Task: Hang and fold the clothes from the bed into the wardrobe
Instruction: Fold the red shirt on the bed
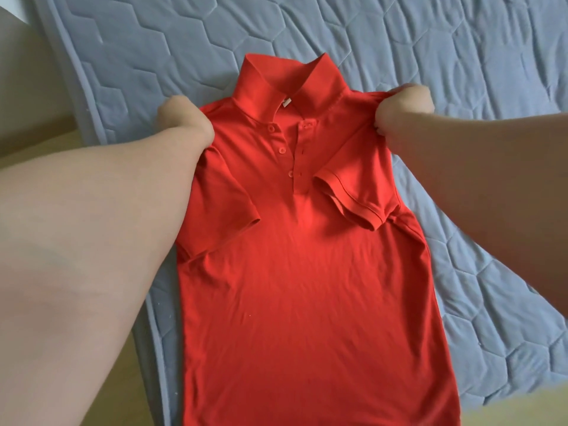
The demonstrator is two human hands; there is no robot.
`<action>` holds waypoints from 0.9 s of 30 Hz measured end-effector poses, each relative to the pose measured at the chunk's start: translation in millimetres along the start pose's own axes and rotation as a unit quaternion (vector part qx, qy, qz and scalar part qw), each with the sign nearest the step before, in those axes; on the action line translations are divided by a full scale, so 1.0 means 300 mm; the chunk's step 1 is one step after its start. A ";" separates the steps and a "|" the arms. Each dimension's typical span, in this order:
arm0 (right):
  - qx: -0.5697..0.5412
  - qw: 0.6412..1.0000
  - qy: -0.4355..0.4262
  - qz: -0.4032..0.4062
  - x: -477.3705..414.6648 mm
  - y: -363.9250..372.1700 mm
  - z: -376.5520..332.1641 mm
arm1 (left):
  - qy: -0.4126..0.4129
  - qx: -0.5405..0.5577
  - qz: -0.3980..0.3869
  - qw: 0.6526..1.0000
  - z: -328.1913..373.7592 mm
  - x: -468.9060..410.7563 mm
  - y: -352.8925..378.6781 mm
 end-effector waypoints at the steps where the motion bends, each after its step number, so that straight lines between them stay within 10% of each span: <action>1: -0.004 1.000 0.000 0.008 -0.011 -0.003 0.001 | 0.010 0.005 -0.013 1.000 0.007 -0.001 0.005; 17: 0.020 0.990 -0.141 0.012 0.328 -0.146 0.128 | 0.204 0.214 0.070 0.953 -0.152 0.413 -0.024; 20: -0.068 0.995 -0.066 0.023 0.418 -0.193 0.288 | 0.083 0.397 -0.015 0.914 -0.280 0.527 0.054; 24: -0.156 0.984 0.075 0.038 0.540 -0.190 0.522 | -0.165 0.587 -0.144 0.779 -0.432 0.707 0.253; 27: -0.168 0.979 0.108 0.045 0.630 -0.158 0.637 | -0.212 0.584 -0.153 0.768 -0.498 0.818 0.344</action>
Point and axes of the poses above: each hand's wrist, its own x-axis away from the middle knuckle, its own y-axis out of the palm, z = x × y, the point moved 8 cm from there along -x, towards the middle knuckle, and after that the axes turned 7 degrees about -z, right-handed, at the moved point
